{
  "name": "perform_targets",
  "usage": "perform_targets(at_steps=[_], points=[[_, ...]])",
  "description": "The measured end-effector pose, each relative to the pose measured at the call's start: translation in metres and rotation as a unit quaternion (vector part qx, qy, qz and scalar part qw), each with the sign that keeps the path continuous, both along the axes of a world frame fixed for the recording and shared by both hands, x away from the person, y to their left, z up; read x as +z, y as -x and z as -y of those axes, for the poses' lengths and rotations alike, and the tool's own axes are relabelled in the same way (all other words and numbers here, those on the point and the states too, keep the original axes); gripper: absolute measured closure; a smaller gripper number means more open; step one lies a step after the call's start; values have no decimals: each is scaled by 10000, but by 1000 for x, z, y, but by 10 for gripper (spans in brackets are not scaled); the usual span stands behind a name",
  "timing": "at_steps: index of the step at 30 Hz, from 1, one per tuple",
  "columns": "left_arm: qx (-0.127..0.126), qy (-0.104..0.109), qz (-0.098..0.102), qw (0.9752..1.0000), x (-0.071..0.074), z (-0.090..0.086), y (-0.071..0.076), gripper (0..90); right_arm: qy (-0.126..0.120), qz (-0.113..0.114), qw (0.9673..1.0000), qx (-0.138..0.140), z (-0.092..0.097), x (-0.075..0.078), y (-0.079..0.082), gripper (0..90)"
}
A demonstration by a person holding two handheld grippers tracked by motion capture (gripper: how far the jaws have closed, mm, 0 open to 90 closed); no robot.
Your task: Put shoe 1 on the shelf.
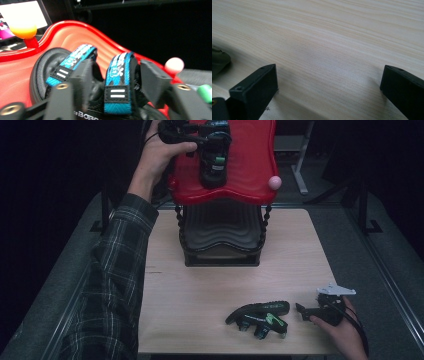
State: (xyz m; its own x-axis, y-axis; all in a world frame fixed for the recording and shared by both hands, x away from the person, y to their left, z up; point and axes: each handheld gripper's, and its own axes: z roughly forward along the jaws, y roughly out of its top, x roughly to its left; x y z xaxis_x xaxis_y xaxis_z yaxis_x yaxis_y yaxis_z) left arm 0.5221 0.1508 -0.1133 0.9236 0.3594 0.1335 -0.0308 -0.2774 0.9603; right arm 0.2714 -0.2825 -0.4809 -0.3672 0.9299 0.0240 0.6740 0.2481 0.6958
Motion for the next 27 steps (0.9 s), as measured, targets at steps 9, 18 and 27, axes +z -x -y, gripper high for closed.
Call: perform_targets(at_steps=[9,18,27], points=[[93,151,-239,9996,3,-21,19,201,2,4,10000,-4,0,0,0,8],[234,15,-297,9993,-8,-49,56,172,-1,1,10000,0,0,0,0,8],[455,-133,-375,9982,-28,-71,94,172,1,0,10000,0,0,0,0,8]])
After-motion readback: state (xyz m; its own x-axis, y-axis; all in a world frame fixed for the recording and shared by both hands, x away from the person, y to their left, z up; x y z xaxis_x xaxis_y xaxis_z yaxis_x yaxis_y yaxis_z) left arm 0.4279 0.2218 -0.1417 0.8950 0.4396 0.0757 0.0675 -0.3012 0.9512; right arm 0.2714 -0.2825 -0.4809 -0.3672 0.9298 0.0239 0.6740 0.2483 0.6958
